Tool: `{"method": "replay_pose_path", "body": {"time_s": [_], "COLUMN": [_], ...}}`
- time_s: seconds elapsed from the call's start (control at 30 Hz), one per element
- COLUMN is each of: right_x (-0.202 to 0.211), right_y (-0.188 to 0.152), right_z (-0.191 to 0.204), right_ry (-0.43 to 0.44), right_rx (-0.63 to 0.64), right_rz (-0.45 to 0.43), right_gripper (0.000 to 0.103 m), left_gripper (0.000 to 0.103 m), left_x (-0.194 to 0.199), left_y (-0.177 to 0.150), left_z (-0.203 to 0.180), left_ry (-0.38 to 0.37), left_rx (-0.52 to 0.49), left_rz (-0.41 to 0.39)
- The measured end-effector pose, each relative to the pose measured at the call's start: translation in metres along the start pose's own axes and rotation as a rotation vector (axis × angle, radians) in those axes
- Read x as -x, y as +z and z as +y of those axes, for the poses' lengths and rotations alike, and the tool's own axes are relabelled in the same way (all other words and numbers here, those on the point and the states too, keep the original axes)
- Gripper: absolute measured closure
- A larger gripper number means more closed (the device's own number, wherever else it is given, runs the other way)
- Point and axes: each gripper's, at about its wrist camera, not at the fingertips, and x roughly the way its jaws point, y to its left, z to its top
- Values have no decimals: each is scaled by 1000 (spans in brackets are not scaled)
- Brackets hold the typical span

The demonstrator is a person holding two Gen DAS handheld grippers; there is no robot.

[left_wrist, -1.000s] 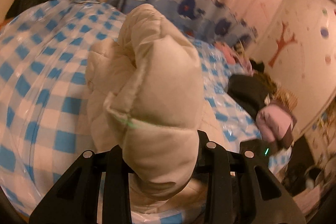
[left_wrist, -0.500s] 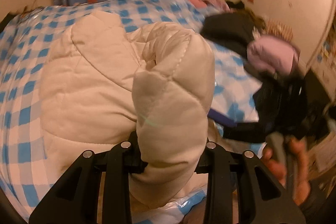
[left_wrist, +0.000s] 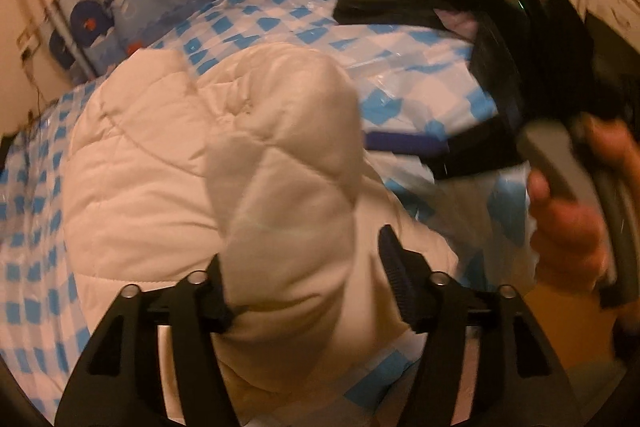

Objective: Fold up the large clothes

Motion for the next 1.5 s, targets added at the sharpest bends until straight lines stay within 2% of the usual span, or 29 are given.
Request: {"method": "replay_pose_path", "body": {"time_s": [0.13, 0.2, 0.37, 0.43, 0.5, 0.53, 0.57, 0.6, 0.67, 0.7, 0.73, 0.77, 0.8, 0.83, 0.9, 1.0, 1.03, 1.1, 1.17, 1.23, 1.3, 1.37, 1.4, 1.47, 1.5], "right_x": [-18, -23, -17, -12, -9, -9, -10, -10, -12, -12, -12, -11, -11, -8, 0, 18, 24, 25, 9, -18, -49, -80, -81, -73, -69], "right_y": [2, 2, -6, -8, -10, -10, -10, -10, -8, -8, -8, -8, -7, -9, -8, -5, -3, 3, 2, -1, -2, -1, -1, 3, 4], "right_z": [16, 14, -8, -17, -22, -23, -24, -23, -23, -24, -22, -23, -23, -24, -23, -2, 13, 44, 70, 85, 82, 47, 32, -1, -5], "right_ry": [-279, -356, -450, -463, -463, -468, -472, -474, -478, -475, -473, -473, -471, -469, -471, -555, -571, -529, -514, -551, -684, -861, -867, -810, -804], "right_rx": [152, 185, 194, 190, 192, 198, 202, 205, 215, 218, 221, 226, 228, 232, 236, 318, 365, 424, 505, 573, 591, 571, 550, 449, 435], "right_rz": [73, 93, 100, 95, 99, 101, 105, 107, 112, 115, 118, 122, 124, 129, 126, 30, -15, -60, -73, -65, -60, -32, -26, -51, -57], "right_gripper": [9, 8, 7, 7, 7, 7, 7, 7, 7, 7, 7, 7, 7, 7, 7, 7, 7, 7, 7, 7, 7, 7, 7, 7, 7], "left_gripper": [39, 39, 39, 39, 39, 37, 37, 37, 37, 38, 44, 49, 48, 47, 44, 41, 39, 38, 37, 37, 37, 36, 36, 36, 36], "left_x": [18, 39, 88, 107, 121, 123, 122, 112, 89, 70, 53, 41, 28, 17, 6, -2, -4, -10, -10, -8, -3, 2, 9, 25, 33], "left_y": [-5, -8, -19, -23, -26, -29, -32, -37, -44, -44, -44, -43, -39, -31, -21, -7, -4, 0, 1, 3, 4, 3, 2, -1, -3], "left_z": [-5, 1, 27, 52, 96, 128, 145, 177, 211, 221, 223, 219, 210, 187, 158, 110, 91, 71, 65, 65, 67, 77, 83, 102, 112], "left_ry": [-20, -59, -144, -175, -158, -101, -69, -31, -10, -44, -85, -119, -151, -102, -65, 13, 64, 135, 160, 158, 142, 100, 47, -44, -49], "left_rx": [-32, -22, 3, 80, 221, 335, 403, 518, 634, 660, 672, 671, 650, 574, 483, 319, 249, 181, 186, 194, 197, 204, 222, 283, 323], "left_rz": [-8, -20, -66, -109, -172, -210, -220, -229, -211, -187, -156, -131, -103, -86, -73, -63, -63, -57, -59, -56, -51, -43, -46, -73, -98]}}
